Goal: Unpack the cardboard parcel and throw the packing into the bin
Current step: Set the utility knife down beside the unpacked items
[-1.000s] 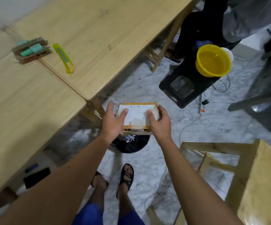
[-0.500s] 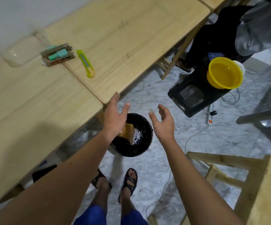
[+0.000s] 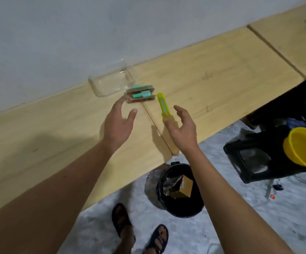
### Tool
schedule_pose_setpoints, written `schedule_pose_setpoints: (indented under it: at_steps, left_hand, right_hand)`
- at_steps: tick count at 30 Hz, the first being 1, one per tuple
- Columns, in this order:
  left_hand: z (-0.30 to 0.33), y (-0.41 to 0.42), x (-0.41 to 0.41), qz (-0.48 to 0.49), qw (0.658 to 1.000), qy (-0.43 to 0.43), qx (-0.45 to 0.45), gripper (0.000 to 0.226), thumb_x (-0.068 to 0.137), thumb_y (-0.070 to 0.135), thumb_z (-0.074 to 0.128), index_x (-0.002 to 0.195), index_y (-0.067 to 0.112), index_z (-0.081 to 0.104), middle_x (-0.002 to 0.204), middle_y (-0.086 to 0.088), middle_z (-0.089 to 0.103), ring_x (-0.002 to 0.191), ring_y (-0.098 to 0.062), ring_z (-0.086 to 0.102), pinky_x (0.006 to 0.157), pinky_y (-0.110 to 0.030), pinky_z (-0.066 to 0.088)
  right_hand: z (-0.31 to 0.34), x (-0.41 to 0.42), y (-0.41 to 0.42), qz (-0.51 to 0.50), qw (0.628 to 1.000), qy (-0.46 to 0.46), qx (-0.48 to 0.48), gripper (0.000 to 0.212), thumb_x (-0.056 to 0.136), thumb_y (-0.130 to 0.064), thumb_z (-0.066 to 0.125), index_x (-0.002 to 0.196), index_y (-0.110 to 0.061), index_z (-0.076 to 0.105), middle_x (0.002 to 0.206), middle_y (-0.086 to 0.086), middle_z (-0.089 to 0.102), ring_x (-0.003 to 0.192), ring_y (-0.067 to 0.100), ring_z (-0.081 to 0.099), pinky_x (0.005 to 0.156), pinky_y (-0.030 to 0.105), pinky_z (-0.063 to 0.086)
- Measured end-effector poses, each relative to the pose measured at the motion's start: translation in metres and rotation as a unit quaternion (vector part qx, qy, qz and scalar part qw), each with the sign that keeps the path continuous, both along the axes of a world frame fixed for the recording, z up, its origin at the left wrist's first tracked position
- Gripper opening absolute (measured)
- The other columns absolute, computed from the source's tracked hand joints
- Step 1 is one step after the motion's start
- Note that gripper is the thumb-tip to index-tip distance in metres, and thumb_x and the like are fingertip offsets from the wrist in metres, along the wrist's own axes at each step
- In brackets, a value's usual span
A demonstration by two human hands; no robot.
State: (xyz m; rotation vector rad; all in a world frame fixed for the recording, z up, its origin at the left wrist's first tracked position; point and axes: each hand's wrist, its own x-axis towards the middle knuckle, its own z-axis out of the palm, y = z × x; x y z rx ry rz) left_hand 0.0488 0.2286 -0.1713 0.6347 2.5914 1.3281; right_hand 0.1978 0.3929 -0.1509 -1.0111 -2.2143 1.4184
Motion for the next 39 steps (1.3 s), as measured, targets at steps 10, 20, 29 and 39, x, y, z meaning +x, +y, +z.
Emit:
schedule_pose_setpoints:
  at_steps: [10,20,29,39]
  left_hand:
    - [-0.058,-0.059,-0.091,0.030,0.991,0.100,-0.086,0.062,0.100,0.035,0.061,0.151,0.005,0.042,0.163,-0.015,0.036,0.157,-0.024,0.022,0.126,-0.033,0.022]
    - [-0.093,-0.079,-0.096,-0.011,0.959,0.207,-0.196,0.067,0.105,0.037,0.047,0.151,-0.010,0.035,0.163,-0.027,0.029,0.156,-0.038,0.020,0.128,-0.048,0.018]
    - [-0.096,-0.080,-0.097,-0.014,0.942,0.253,-0.222,0.066,0.106,0.037,0.043,0.149,-0.013,0.036,0.161,-0.028,0.032,0.155,-0.038,0.024,0.126,-0.051,0.023]
    - [-0.086,-0.080,-0.095,-0.023,0.949,0.206,-0.239,0.069,0.105,0.039,0.045,0.154,-0.007,0.031,0.165,-0.024,0.025,0.157,-0.035,0.017,0.128,-0.049,0.018]
  right_hand:
    - [-0.033,-0.133,0.022,0.167,0.972,-0.076,0.145,0.085,0.081,-0.021,0.081,0.154,-0.013,0.038,0.164,0.007,0.033,0.153,0.024,0.029,0.124,0.042,0.029]
    - [-0.051,-0.162,0.036,0.274,0.921,-0.126,0.245,0.078,0.077,-0.034,0.086,0.144,-0.012,0.052,0.135,0.006,0.047,0.124,0.025,0.045,0.106,0.029,0.038]
    - [-0.042,-0.162,0.032,0.303,0.915,-0.127,0.233,0.073,0.075,-0.035,0.085,0.136,-0.012,0.053,0.123,0.003,0.057,0.115,0.018,0.050,0.096,0.032,0.048]
    - [0.011,-0.199,0.026,0.330,0.906,-0.018,0.265,0.068,0.075,-0.037,0.083,0.134,-0.014,0.058,0.120,0.002,0.060,0.107,0.015,0.056,0.090,0.025,0.046]
